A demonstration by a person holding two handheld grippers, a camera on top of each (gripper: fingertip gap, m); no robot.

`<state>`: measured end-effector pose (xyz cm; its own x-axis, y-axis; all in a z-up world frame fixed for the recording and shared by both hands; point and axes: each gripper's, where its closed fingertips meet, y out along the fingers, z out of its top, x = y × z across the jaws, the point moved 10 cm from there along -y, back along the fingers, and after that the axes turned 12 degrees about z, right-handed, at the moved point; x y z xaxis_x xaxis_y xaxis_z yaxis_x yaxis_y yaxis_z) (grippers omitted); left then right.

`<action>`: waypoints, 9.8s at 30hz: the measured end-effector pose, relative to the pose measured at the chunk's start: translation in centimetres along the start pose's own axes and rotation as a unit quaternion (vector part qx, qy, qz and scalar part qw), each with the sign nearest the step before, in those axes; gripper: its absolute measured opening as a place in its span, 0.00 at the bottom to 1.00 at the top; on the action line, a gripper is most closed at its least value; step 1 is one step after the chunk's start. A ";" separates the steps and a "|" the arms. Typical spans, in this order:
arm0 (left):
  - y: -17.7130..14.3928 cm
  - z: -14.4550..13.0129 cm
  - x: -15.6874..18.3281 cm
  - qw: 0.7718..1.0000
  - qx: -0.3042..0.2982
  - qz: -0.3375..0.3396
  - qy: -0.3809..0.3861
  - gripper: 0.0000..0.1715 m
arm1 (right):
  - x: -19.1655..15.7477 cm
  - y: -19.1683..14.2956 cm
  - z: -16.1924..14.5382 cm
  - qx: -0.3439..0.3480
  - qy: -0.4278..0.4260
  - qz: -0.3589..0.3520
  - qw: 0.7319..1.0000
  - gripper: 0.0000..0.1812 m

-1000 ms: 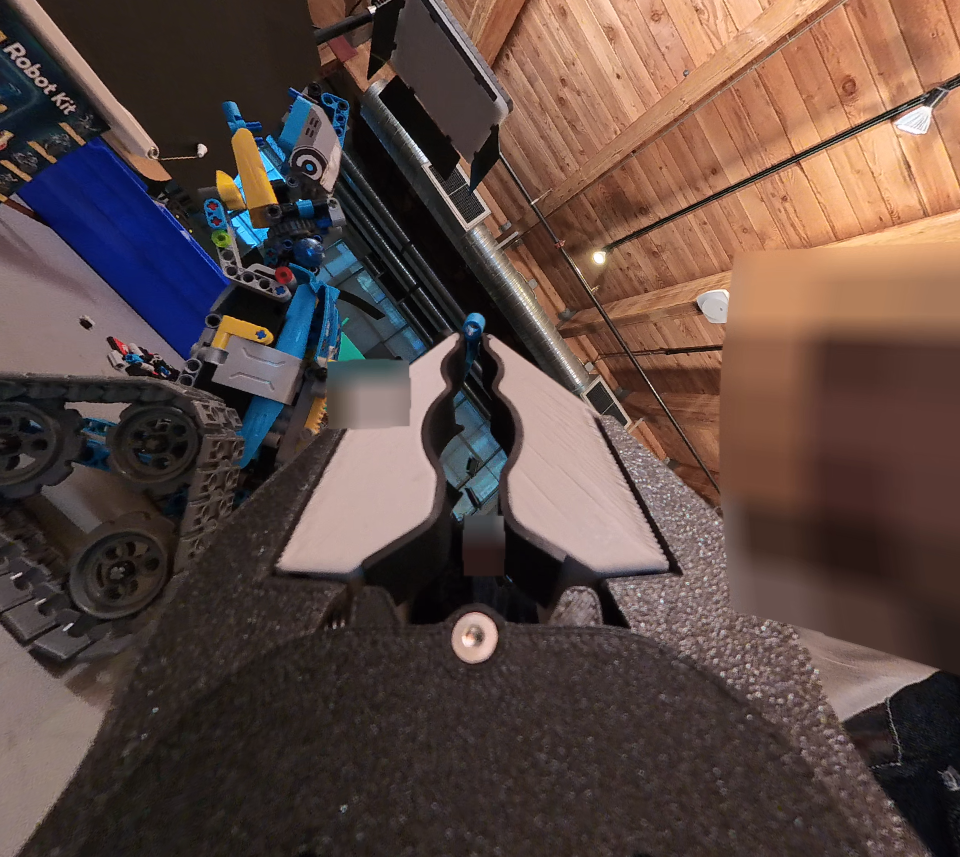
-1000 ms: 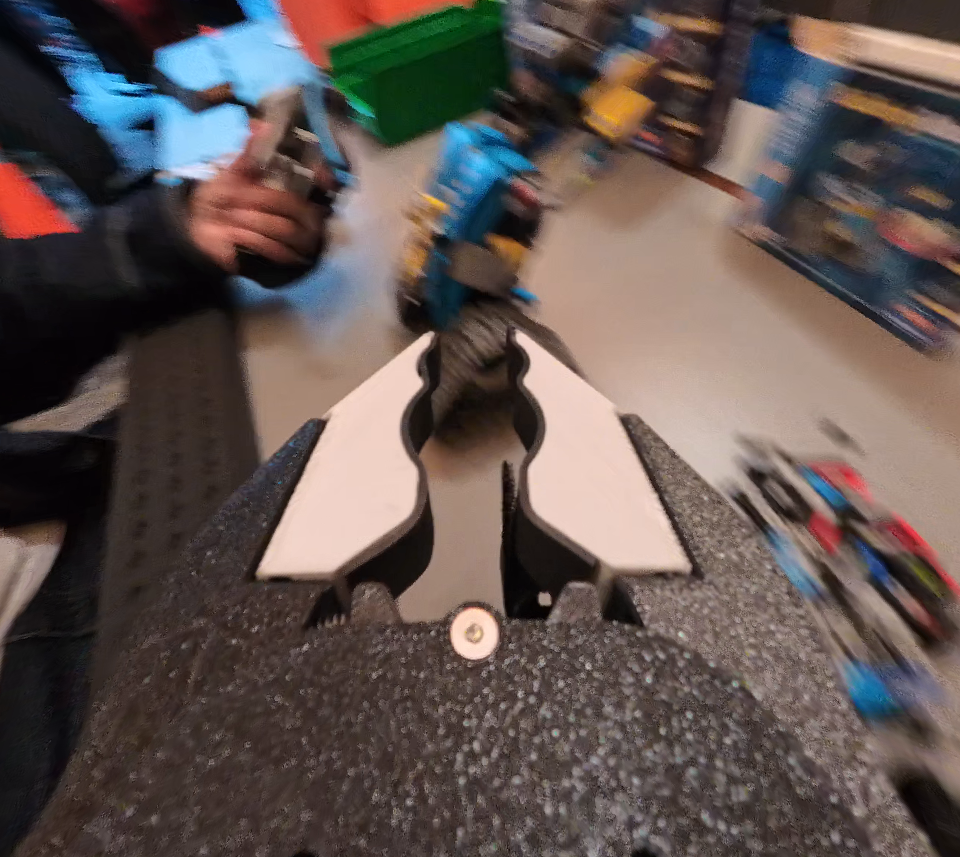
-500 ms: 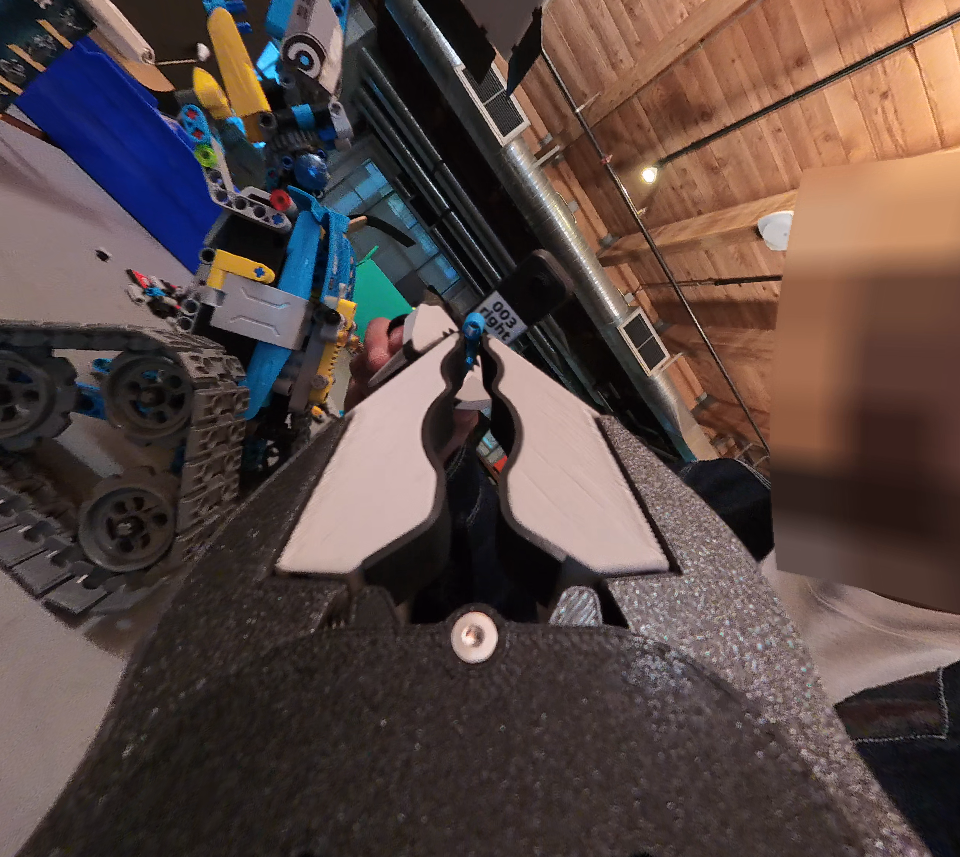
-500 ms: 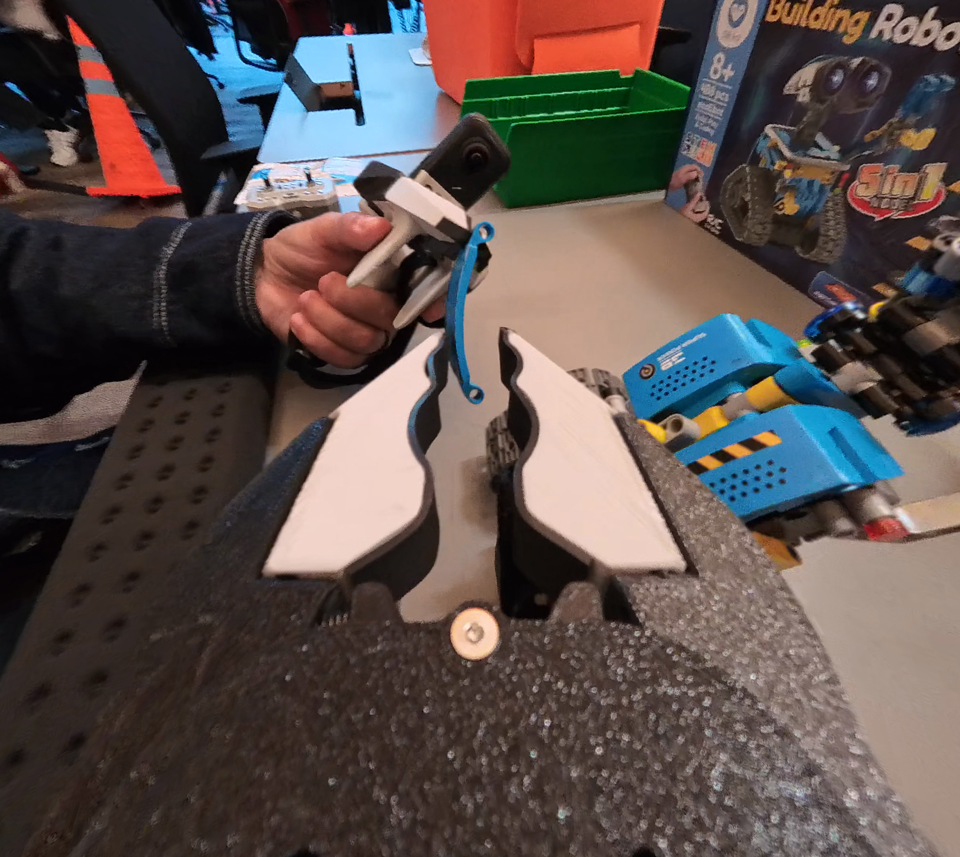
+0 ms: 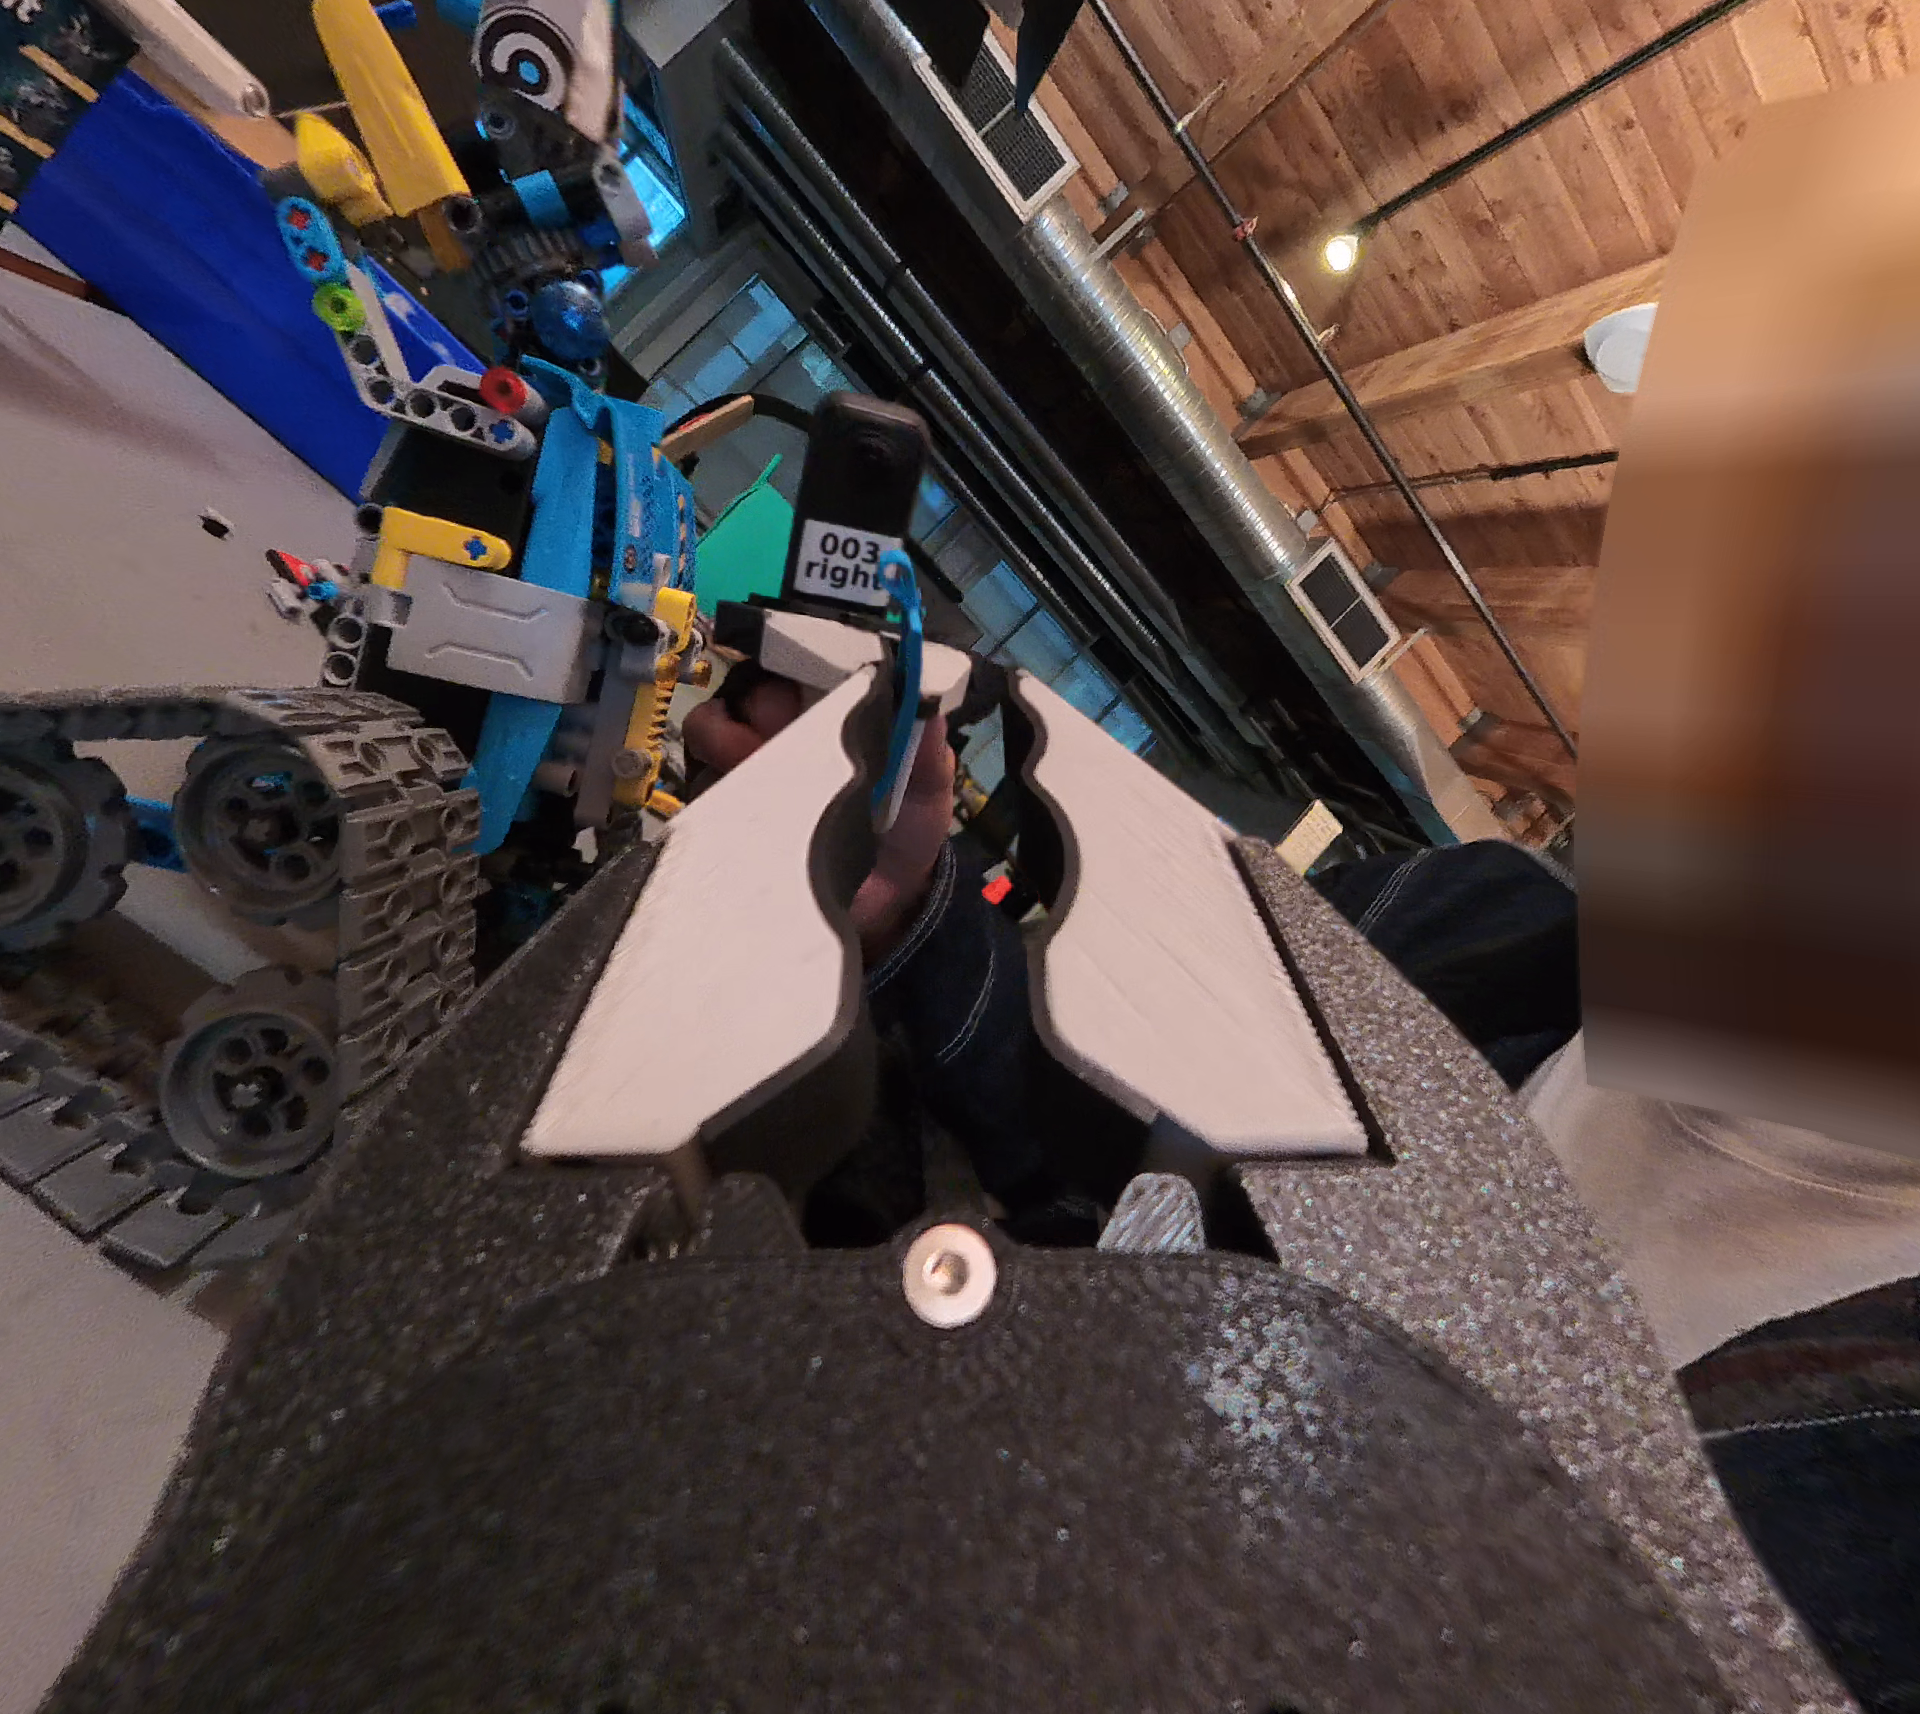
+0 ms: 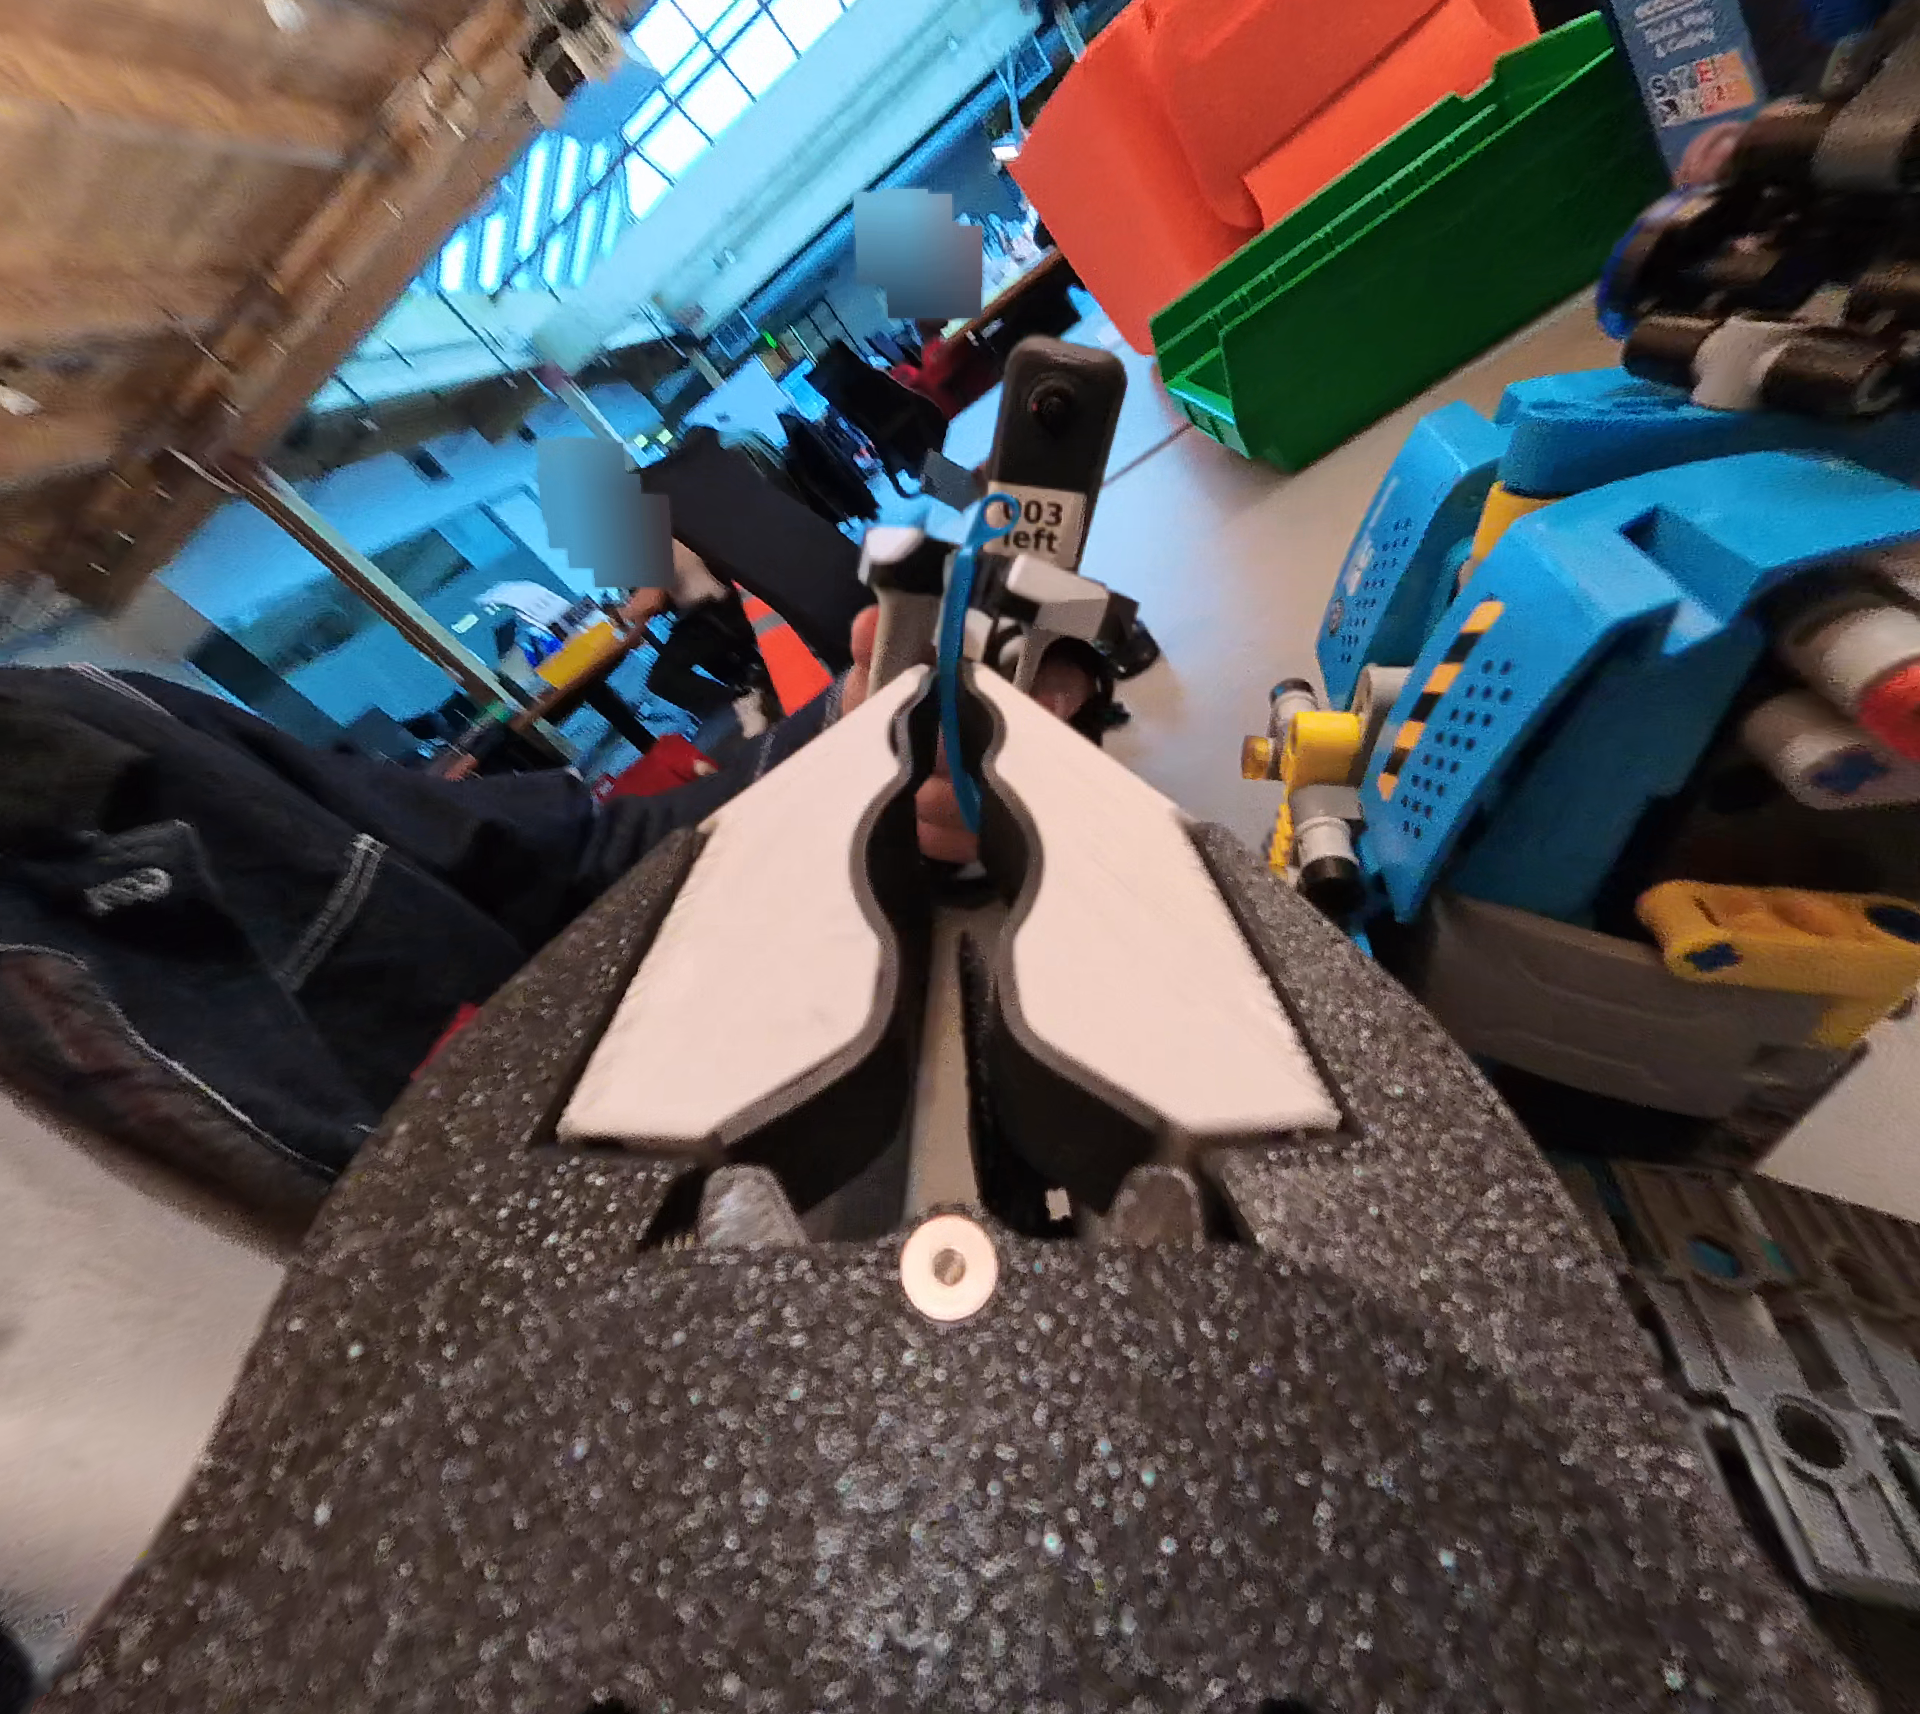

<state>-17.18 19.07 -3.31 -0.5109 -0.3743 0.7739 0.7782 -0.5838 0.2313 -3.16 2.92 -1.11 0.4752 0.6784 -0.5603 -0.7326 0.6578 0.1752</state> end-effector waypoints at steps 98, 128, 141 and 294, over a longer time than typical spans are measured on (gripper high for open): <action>8.2 -3.3 0.7 0.646 -0.023 0.450 0.616 0.05 | -1.1 -0.5 -2.1 -0.236 -0.535 -0.459 0.668 0.08; 5.9 -0.1 -2.1 0.924 0.021 0.308 0.227 0.02 | -1.1 0.0 -2.5 -0.231 -0.514 -0.426 0.708 0.03; 5.6 -0.2 -1.7 0.919 0.026 0.333 0.209 0.02 | -1.3 0.3 -2.8 -0.237 -0.525 -0.424 0.699 0.04; 4.4 -3.2 -2.1 0.810 -0.245 0.332 0.417 0.32 | 0.0 -11.3 -1.7 -0.059 -0.048 -0.006 0.997 0.00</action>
<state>-13.89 15.01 -5.78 -0.2670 -0.9600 -0.0837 0.8489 -0.1932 -0.4919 4.30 -5.05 -4.47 0.5238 0.7027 -0.4815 -0.7762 0.6266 0.0699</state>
